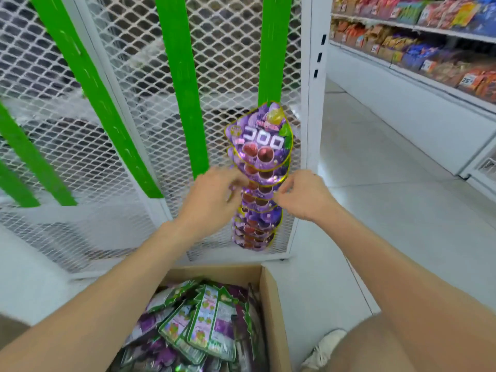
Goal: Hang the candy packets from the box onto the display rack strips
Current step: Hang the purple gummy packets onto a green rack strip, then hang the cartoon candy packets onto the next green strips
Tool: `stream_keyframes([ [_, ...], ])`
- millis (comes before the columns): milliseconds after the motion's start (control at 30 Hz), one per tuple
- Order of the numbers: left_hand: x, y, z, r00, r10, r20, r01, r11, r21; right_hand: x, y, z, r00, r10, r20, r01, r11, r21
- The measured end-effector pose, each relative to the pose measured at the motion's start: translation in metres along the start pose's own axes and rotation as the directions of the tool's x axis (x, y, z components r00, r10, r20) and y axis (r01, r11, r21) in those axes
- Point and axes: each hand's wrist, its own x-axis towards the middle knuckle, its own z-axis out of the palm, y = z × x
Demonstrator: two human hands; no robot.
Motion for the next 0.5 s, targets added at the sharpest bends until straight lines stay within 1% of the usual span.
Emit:
stream_keyframes([
  [33,-0.021,-0.009,0.009,0.985,-0.028,0.170,0.034,0.999,-0.034,-0.012,0.001,0.012,0.987,-0.052,0.154,0.063,0.995,-0.071],
  [67,-0.042,-0.016,0.018,0.942,-0.042,0.334,0.056,0.998,-0.031,-0.024,0.001,0.026,0.953,-0.092,0.288,0.139,0.980,-0.146],
  [100,-0.064,-0.022,0.026,0.880,-0.054,0.471,0.062,0.998,-0.002,-0.035,0.004,0.044,0.911,-0.113,0.397,0.211,0.954,-0.212],
  [133,-0.084,-0.028,0.035,0.817,-0.063,0.573,0.057,0.998,0.028,-0.047,0.008,0.064,0.867,-0.116,0.485,0.273,0.924,-0.267],
  [167,-0.104,-0.035,0.044,0.760,-0.073,0.646,0.053,0.997,0.050,-0.058,0.016,0.087,0.826,-0.105,0.553,0.322,0.895,-0.310],
  [233,-0.141,-0.048,0.061,0.668,-0.107,0.736,0.078,0.994,0.074,-0.081,0.032,0.131,0.759,-0.074,0.647,0.369,0.867,-0.334],
  [300,-0.167,-0.058,0.078,0.571,-0.157,0.805,0.108,0.987,0.116,-0.101,0.045,0.167,0.740,-0.041,0.672,0.319,0.900,-0.296],
  [367,-0.185,-0.064,0.093,0.508,-0.183,0.842,0.135,0.982,0.131,-0.115,0.052,0.190,0.736,-0.074,0.673,0.312,0.919,-0.241],
  [433,-0.198,-0.064,0.106,0.496,-0.161,0.853,0.155,0.983,0.095,-0.123,0.055,0.206,0.709,-0.135,0.692,0.370,0.907,-0.201],
  [467,-0.203,-0.064,0.113,0.506,-0.143,0.851,0.148,0.986,0.078,-0.125,0.057,0.212,0.701,-0.147,0.698,0.415,0.880,-0.231],
  [500,-0.209,-0.066,0.120,0.524,-0.126,0.842,0.126,0.990,0.069,-0.124,0.060,0.216,0.703,-0.144,0.696,0.469,0.830,-0.302],
])
